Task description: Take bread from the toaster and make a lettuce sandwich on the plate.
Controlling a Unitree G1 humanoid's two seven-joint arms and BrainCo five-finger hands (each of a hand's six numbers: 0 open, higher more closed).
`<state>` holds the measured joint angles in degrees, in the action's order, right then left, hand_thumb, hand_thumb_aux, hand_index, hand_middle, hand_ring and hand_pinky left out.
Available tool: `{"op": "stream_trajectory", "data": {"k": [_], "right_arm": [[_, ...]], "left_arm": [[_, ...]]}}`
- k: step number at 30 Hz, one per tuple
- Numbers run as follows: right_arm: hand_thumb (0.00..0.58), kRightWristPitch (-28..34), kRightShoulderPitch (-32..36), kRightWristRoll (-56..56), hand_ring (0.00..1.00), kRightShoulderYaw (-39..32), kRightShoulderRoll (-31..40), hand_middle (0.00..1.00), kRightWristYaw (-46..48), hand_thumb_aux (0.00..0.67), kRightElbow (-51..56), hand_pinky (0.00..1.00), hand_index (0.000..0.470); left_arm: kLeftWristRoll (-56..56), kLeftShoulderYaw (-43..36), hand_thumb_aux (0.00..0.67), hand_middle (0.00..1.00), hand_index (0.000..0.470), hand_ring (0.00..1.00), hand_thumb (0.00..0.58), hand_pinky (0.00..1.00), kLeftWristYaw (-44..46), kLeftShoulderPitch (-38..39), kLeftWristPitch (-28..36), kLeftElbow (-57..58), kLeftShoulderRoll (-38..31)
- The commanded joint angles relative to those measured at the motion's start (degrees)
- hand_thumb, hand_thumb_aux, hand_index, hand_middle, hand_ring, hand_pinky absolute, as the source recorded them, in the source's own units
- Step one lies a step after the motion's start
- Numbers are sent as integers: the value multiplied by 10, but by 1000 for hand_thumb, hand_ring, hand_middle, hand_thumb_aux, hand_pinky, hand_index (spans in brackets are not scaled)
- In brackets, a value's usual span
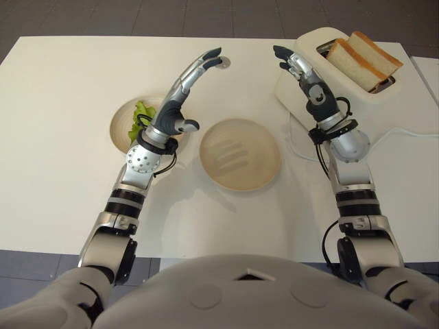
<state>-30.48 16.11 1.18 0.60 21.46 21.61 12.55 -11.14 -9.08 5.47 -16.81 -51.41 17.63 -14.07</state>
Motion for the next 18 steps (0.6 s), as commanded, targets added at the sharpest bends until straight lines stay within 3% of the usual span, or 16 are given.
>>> {"op": "stream_trajectory", "data": {"k": [1,8,18], "right_arm": [[0,-2,8,3,0,5,0,0,0,0,1,0,0],[0,-10,11,-12,0,16,9,0,-15,0,-6,0,0],[0,5,28,-132,0,157,154,0,-144,0,1,0,0]], "left_arm": [[0,2,0,0,0,0,0,0,6,4,7,-1,2],[-5,3,0,0,0,0,0,0,5,4,8,-1,2],[-15,4,0,0,0,0,0,0,3,-1,4,11,6]]}}
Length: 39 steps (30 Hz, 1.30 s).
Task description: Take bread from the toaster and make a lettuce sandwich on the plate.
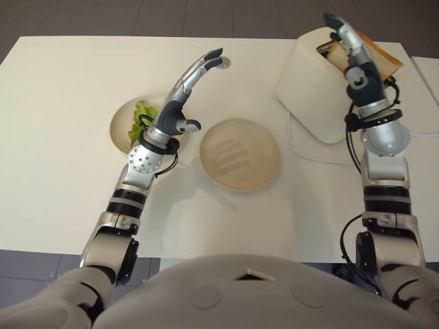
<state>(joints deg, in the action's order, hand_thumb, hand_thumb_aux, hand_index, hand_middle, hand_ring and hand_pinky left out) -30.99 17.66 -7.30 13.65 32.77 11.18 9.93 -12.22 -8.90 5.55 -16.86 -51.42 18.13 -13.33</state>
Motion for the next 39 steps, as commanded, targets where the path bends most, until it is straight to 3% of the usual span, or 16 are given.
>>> {"op": "stream_trajectory", "data": {"k": [1,4,8,15,17,18,19,20,21,33,34,35,36,39], "right_arm": [[0,13,16,-68,0,32,56,0,-59,0,47,0,0],[0,29,29,-147,0,28,110,0,-135,0,150,0,0],[0,38,58,-166,0,9,141,0,-180,0,279,0,0],[0,12,87,-165,0,-42,143,0,-194,0,355,0,0],[132,5,87,-161,0,-50,143,0,-193,81,357,0,57],[371,1,87,-159,0,-54,142,0,-192,268,356,0,188],[480,-2,87,-157,0,-57,141,0,-190,391,354,0,275],[548,-5,87,-155,0,-59,141,0,-189,512,354,0,359],[580,-7,87,-154,0,-61,141,0,-188,670,354,0,470],[580,-35,89,-110,0,-44,141,0,-200,670,336,0,470],[580,-43,90,-97,224,-36,140,224,-201,670,329,224,470],[580,-56,89,-80,722,-25,138,722,-198,670,317,722,470],[580,-67,87,-59,1000,-13,135,1000,-193,670,300,1000,470],[580,-87,77,10,1000,28,129,1000,-179,670,236,1000,470]], "left_arm": [[-5,3,0,0,0,0,0,0,2,0,4,6,-2],[-11,3,0,0,0,0,0,0,0,-1,4,7,-2],[-15,3,0,0,0,0,0,0,-2,2,4,6,-1],[-22,3,0,0,0,0,0,0,-3,3,5,5,-2],[-23,3,0,0,0,0,0,0,-3,3,5,5,-2],[-23,3,0,0,0,0,0,0,-3,4,6,4,-2],[-23,3,0,0,0,0,0,0,-4,4,6,4,-2],[-25,3,0,0,0,0,0,0,-4,4,5,6,-1],[-26,3,0,0,0,0,0,0,-5,4,5,7,-1],[-33,5,0,0,0,0,0,0,-10,3,5,8,-3],[-41,8,0,0,0,0,0,0,-15,2,9,7,-5],[-66,14,0,0,0,0,0,0,-29,-1,17,8,-10],[-94,21,0,0,0,0,0,0,-44,-5,28,9,-19],[-143,45,0,0,0,0,0,0,-67,-12,53,10,-65]]}}
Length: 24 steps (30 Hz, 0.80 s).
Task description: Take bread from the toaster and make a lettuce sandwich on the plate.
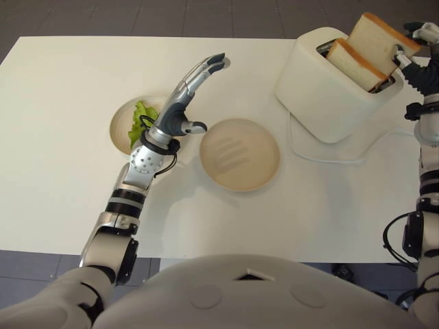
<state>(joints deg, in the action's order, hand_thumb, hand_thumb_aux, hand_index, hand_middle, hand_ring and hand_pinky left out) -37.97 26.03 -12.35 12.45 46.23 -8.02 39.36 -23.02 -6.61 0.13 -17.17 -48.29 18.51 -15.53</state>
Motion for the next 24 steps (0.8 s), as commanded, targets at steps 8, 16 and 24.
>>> {"op": "stream_trajectory", "data": {"k": [8,16,24], "right_arm": [[580,3,-24,194,1000,108,-23,1000,59,670,-216,1000,470],[580,161,-118,346,1000,-19,-69,1000,285,670,-410,1000,470],[580,183,-194,244,1000,-195,-124,1000,418,670,-413,1000,470]], "left_arm": [[-203,28,0,0,0,0,0,0,-11,27,163,60,-235],[-230,-17,342,0,240,0,441,0,49,52,311,147,-288],[-212,-74,670,0,470,0,580,0,30,40,275,122,-276]]}}
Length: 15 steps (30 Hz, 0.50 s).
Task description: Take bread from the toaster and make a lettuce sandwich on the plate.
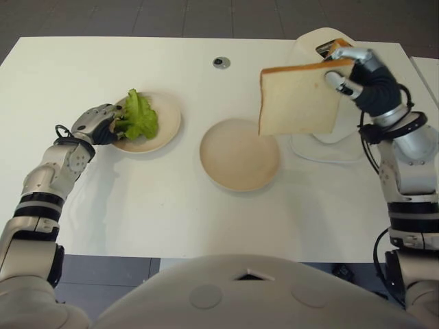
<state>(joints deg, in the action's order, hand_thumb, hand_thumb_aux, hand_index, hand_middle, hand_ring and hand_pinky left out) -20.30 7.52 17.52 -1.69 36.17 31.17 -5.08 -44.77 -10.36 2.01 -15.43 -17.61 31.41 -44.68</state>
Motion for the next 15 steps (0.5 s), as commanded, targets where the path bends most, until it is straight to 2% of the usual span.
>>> {"op": "stream_trajectory", "data": {"k": [1,6,11,12,13,14,15], "right_arm": [[580,5,-10,-73,1000,-67,-30,1000,32,670,46,1000,470],[580,-8,5,-161,1000,-101,-52,1000,28,670,139,1000,470],[580,-18,24,-218,1000,-104,-69,1000,1,670,197,1000,470],[482,-21,25,-223,1000,-103,-70,1000,-3,394,198,1000,276],[0,-24,25,-225,1000,-99,-71,1000,-7,0,197,1000,0],[0,-28,27,-229,953,-95,-72,953,-13,0,195,953,0],[0,-34,30,-233,812,-89,-75,812,-24,0,194,812,0]], "left_arm": [[11,-39,670,0,470,0,580,0,7,22,-41,-14,16],[34,-45,670,0,470,0,580,0,-12,22,-79,-45,17],[58,-39,670,0,470,0,580,0,-33,16,-125,-58,23],[61,-36,670,0,470,0,580,0,-37,15,-132,-61,23],[66,-33,670,0,470,0,580,0,-42,15,-140,-63,24],[71,-31,670,0,470,0,580,0,-46,14,-148,-67,26],[74,-29,670,0,470,0,580,0,-50,14,-154,-70,27]]}}
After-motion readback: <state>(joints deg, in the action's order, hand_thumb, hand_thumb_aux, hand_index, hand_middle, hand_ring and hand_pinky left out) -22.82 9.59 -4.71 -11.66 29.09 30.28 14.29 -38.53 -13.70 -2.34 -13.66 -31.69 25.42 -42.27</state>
